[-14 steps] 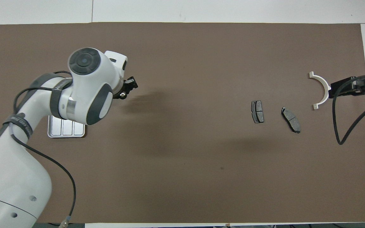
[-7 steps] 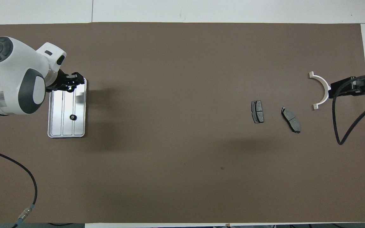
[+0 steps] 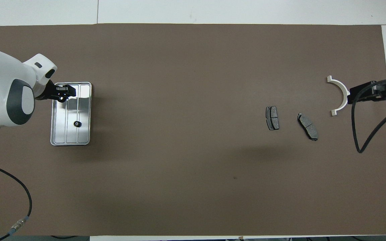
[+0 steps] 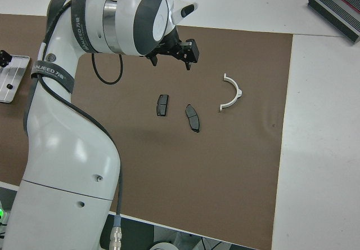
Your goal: Pick bearing gear from pile to tray
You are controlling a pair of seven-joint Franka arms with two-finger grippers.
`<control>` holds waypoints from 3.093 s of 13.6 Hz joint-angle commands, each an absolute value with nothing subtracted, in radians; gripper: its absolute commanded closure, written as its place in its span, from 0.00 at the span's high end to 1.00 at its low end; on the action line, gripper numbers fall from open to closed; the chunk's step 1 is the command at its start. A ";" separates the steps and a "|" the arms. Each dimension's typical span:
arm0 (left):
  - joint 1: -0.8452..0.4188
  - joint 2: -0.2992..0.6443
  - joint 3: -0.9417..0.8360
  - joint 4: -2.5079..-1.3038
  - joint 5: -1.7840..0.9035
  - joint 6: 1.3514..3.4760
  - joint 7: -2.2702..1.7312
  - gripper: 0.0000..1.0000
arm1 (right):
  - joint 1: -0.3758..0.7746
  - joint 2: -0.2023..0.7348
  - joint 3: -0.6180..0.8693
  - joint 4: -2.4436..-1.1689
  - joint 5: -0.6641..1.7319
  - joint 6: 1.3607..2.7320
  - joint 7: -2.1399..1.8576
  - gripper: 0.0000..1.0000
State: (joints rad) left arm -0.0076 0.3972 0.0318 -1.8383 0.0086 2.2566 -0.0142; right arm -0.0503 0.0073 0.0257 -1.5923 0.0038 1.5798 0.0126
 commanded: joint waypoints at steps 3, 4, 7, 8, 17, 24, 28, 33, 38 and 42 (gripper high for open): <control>-0.003 0.388 0.026 -1.913 0.000 2.329 0.008 0.00 | -0.058 -0.002 0.034 -1.595 -0.003 1.565 0.028 1.00; -0.002 0.387 0.026 -1.916 0.000 2.330 0.009 0.00 | -0.058 -0.002 0.034 -1.595 -0.003 1.565 0.028 1.00; -0.002 0.379 0.026 -1.971 0.000 2.393 0.017 0.00 | -0.058 -0.002 0.034 -1.594 -0.003 1.565 0.028 1.00; -0.002 0.379 0.026 -1.973 0.000 2.396 0.017 0.01 | -0.060 0.000 0.034 -1.594 -0.003 1.565 0.028 1.00; 0.012 0.376 0.026 -1.872 0.000 2.268 0.017 0.79 | -0.060 0.000 0.034 -1.594 -0.003 1.565 0.026 1.00; 0.026 0.180 0.034 -1.764 -0.003 1.935 0.012 0.81 | -0.061 -0.003 0.032 -1.595 -0.003 1.566 0.026 1.00; 0.025 0.085 0.034 -1.761 -0.003 1.846 0.008 1.00 | -0.060 -0.003 0.031 -1.594 -0.003 1.565 0.028 1.00; 0.011 0.055 0.035 -1.639 -0.006 1.672 0.008 1.00 | -0.060 -0.002 0.029 -1.594 -0.003 1.565 0.028 1.00; -0.014 0.031 0.038 -1.655 -0.023 1.631 -0.006 1.00 | -0.061 0.000 0.031 -1.594 -0.003 1.565 0.028 1.00; -0.014 0.023 0.040 -1.654 -0.029 1.651 -0.005 1.00 | -0.063 0.005 0.031 -1.592 -0.003 1.568 0.028 1.00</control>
State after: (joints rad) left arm -0.0038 0.0353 0.0275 -1.6607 -0.0134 1.6655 -0.0030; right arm -0.0506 0.0073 0.0222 -1.5923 0.0036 1.5790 0.0126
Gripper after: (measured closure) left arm 0.000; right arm 0.000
